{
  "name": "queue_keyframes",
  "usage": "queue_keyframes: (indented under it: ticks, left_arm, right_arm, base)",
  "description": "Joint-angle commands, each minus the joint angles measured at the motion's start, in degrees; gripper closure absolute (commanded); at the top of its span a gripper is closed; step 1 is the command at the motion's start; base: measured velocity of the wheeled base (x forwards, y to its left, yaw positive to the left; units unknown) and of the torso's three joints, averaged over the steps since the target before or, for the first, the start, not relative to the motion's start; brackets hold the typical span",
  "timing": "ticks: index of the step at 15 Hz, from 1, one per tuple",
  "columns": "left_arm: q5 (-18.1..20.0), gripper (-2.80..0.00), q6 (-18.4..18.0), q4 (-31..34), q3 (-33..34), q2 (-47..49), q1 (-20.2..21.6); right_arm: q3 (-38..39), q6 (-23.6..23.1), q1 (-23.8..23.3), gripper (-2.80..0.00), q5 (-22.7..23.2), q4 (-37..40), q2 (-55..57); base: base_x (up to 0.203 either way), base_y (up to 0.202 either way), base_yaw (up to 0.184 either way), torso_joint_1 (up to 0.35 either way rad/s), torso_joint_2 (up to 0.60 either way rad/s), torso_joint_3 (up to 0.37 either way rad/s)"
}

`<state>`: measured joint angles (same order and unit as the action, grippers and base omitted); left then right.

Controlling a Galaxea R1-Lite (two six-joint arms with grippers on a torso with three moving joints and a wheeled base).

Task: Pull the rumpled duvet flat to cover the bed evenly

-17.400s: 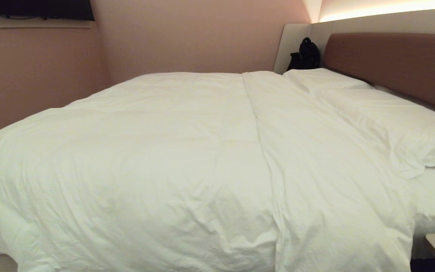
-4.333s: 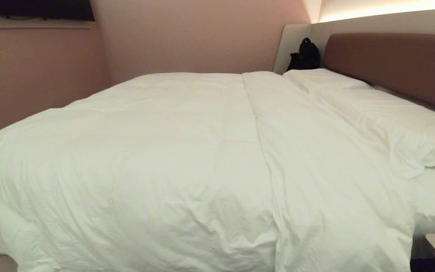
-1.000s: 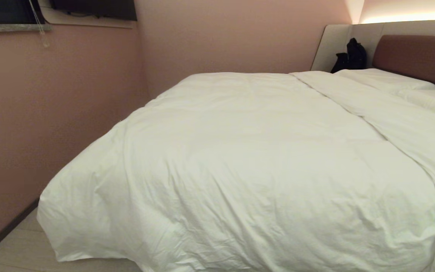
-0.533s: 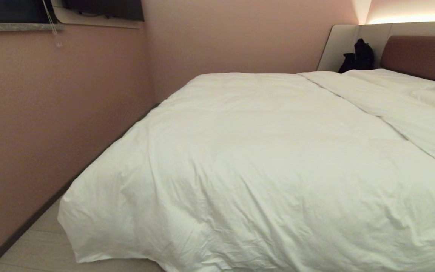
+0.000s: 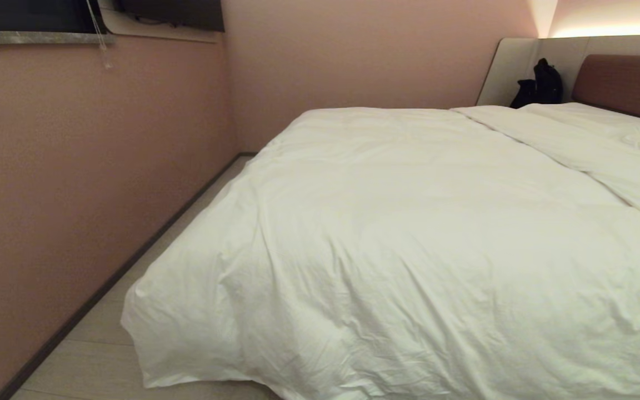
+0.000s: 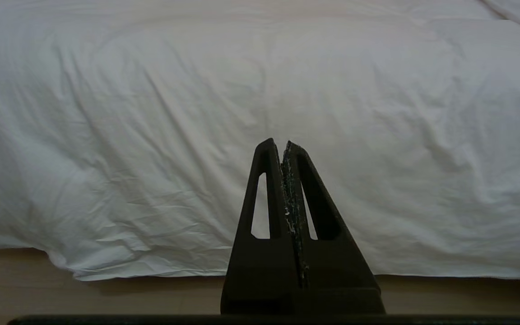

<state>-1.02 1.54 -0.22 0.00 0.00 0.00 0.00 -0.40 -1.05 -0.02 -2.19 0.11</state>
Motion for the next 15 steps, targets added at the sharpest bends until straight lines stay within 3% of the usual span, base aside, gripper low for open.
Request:
queue_keyframes:
  ticks: [1, 15]
  left_arm:
    - [0.0, 0.0, 0.0, 0.0, 0.0, 0.0, 0.0]
    - [0.0, 0.0, 0.0, -0.1, 0.0, 0.0, 0.0]
  right_arm:
    - [0.0, 0.0, 0.0, 0.0, 0.1, 0.0, 0.0]
    - [0.0, 0.0, 0.0, 0.0, 0.0, 0.0, 0.0]
  base:
    - [0.0, 0.194, 0.0, 0.003, 0.01, 0.003]
    - [0.0, 0.198, 0.0, 0.002, 0.0, 0.003]
